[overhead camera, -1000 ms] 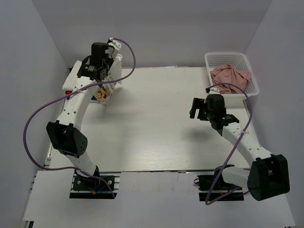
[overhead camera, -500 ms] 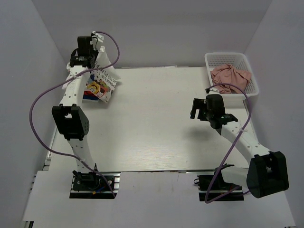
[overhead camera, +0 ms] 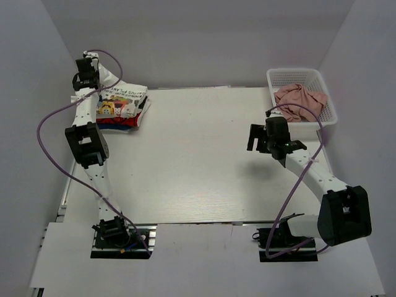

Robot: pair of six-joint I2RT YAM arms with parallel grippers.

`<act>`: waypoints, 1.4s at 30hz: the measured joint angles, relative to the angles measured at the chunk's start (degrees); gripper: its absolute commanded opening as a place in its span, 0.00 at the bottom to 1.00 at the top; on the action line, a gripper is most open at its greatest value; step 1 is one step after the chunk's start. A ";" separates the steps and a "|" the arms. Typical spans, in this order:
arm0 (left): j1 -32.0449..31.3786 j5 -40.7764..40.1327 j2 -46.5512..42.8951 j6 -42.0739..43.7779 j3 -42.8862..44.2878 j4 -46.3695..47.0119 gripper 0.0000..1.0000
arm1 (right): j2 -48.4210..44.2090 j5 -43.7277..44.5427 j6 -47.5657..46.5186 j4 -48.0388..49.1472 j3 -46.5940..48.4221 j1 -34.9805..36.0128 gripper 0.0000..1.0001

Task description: Fold and stack the t-shirts

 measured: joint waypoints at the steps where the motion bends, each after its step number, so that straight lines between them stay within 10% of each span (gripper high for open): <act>1: 0.44 0.07 0.61 -0.50 0.00 0.13 0.00 | 0.33 0.00 0.02 -0.11 0.33 0.07 0.90; 8: 0.42 -1.70 2.69 -4.72 -0.04 2.38 0.04 | 2.21 -0.63 0.07 -0.33 1.99 0.15 0.90; 9: 0.31 -2.40 2.69 -5.33 -0.66 3.04 0.12 | 2.36 -0.87 0.07 -0.37 2.21 0.15 0.90; 13: 0.31 -5.86 2.67 -7.74 -2.99 4.33 1.00 | 2.51 -1.33 0.04 -0.81 2.91 0.15 0.90; 24: 0.59 -10.45 -7.54 -20.37 -14.97 0.68 1.00 | 0.94 -4.52 0.00 -1.40 3.30 0.15 0.90; 37: -7.91 20.17 -65.66 -42.34 -68.52 21.20 1.00 | -12.61 -6.75 2.47 1.90 -5.20 0.15 0.90; 42: -19.74 28.55 -72.65 -48.54 -91.56 28.33 1.00 | -15.67 -7.43 4.09 2.78 -8.39 0.15 0.90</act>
